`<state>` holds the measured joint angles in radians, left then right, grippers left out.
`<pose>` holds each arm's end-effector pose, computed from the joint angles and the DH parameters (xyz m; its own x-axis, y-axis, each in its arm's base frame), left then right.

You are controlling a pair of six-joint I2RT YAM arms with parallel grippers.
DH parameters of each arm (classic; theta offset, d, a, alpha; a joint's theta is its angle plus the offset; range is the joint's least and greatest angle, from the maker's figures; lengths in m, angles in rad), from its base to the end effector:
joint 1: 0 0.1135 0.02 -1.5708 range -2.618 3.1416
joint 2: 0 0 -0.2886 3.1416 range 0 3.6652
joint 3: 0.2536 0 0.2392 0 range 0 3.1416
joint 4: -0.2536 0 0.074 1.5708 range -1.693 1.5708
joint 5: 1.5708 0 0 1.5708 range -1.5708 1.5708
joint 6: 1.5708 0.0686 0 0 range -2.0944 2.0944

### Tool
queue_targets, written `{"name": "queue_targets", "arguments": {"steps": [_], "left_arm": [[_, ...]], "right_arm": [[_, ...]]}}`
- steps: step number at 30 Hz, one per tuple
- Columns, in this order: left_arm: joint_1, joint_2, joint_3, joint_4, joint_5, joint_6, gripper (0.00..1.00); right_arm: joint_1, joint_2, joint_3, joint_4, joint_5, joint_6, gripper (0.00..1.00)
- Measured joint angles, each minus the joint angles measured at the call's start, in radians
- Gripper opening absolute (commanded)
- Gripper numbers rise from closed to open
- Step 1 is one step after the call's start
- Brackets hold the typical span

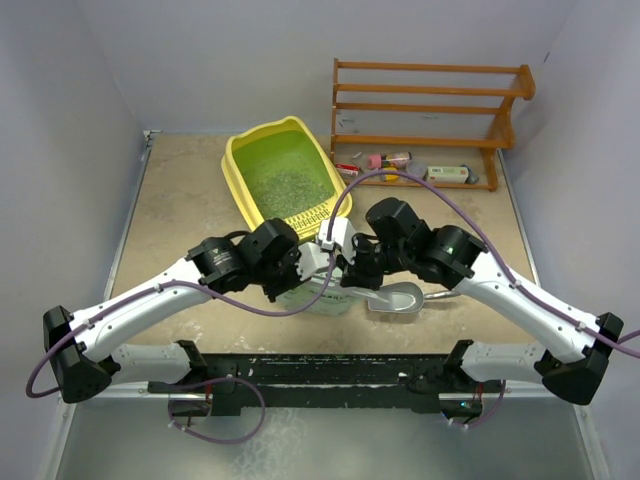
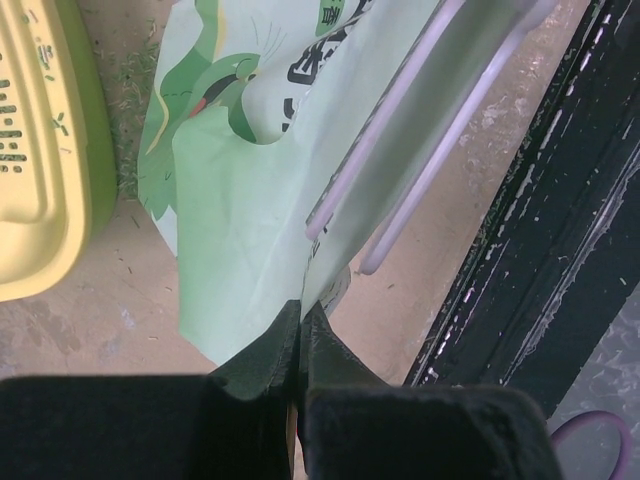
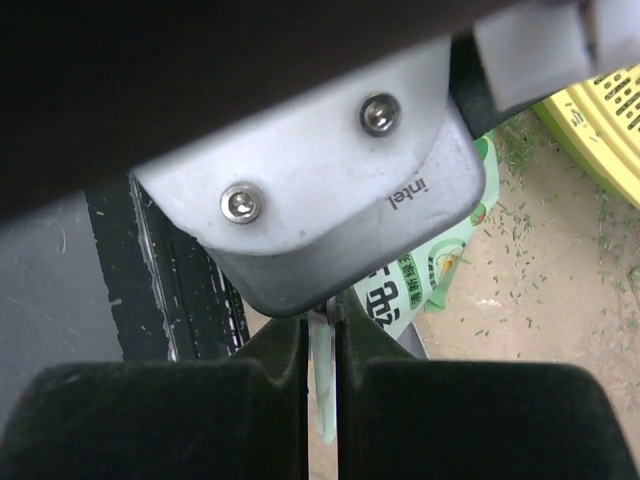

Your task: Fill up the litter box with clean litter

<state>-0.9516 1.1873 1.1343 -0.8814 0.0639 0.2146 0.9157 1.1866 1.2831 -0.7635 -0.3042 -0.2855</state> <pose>0.1305 -0.1907 0.3142 -0.2783 0.7567 -0.5916 0.9150 0.3962 0.0764 0.1336 0.2077 0.3768 -0.1082 -0.5819 -0.8061 -0.9697 0.2405 -0.0435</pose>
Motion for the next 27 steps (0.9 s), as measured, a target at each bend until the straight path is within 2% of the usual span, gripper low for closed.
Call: {"name": "queue_targets", "arguments": {"steps": [6, 20, 27], "left_arm": [[0.000, 0.014, 0.007, 0.004, 0.000, -0.015, 0.00], [0.002, 0.066, 0.063, 0.000, 0.000, -0.045, 0.00], [0.005, 0.075, 0.072, 0.000, 0.000, -0.057, 0.00]], "right_arm": [[0.008, -0.008, -0.018, 0.010, 0.007, 0.013, 0.00], [0.084, -0.019, -0.031, 0.013, 0.187, -0.007, 0.00], [0.096, -0.045, -0.078, 0.054, 0.217, -0.033, 0.00]]}}
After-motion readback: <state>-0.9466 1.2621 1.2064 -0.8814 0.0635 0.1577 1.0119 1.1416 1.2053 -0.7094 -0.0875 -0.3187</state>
